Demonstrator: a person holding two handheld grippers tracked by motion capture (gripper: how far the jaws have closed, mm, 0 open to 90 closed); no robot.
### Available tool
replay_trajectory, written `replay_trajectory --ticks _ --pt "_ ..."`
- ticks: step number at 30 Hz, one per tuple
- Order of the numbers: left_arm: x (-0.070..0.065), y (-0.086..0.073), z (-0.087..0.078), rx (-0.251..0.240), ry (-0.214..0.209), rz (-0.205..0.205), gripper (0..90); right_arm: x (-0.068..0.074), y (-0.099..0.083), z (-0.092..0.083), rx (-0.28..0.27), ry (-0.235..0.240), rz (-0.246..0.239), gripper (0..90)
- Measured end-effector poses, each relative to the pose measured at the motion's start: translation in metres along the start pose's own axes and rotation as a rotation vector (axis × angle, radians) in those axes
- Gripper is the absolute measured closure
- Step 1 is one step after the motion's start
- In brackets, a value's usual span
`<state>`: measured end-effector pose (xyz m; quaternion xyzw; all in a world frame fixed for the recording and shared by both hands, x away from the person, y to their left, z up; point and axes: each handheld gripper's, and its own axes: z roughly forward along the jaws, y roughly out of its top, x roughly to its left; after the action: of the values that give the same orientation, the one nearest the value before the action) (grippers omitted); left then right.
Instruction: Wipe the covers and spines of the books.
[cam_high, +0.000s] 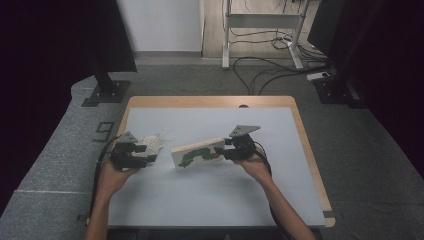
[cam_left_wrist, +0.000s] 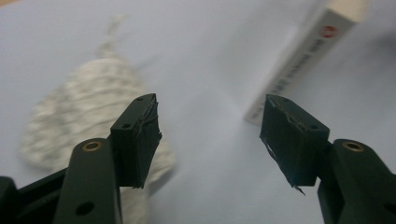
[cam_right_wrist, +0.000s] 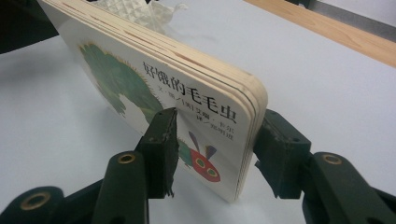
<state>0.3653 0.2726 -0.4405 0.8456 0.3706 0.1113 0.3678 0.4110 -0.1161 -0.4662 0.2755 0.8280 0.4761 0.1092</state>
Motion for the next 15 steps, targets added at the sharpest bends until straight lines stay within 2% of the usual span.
replay_trajectory --ticks 7,11,15 --pt "-0.022 0.009 0.017 0.004 -0.088 0.045 42.7 0.0 -0.001 -0.002 0.0 0.005 -0.001 52.0" --pt "-0.031 0.012 0.023 -0.01 -0.128 0.05 46.8 0.0 -0.001 -0.003 0.001 0.008 0.0 52.4" --pt "-0.04 0.017 0.027 -0.013 -0.136 0.072 50.4 0.0 -0.001 -0.004 0.003 0.011 0.002 52.6"
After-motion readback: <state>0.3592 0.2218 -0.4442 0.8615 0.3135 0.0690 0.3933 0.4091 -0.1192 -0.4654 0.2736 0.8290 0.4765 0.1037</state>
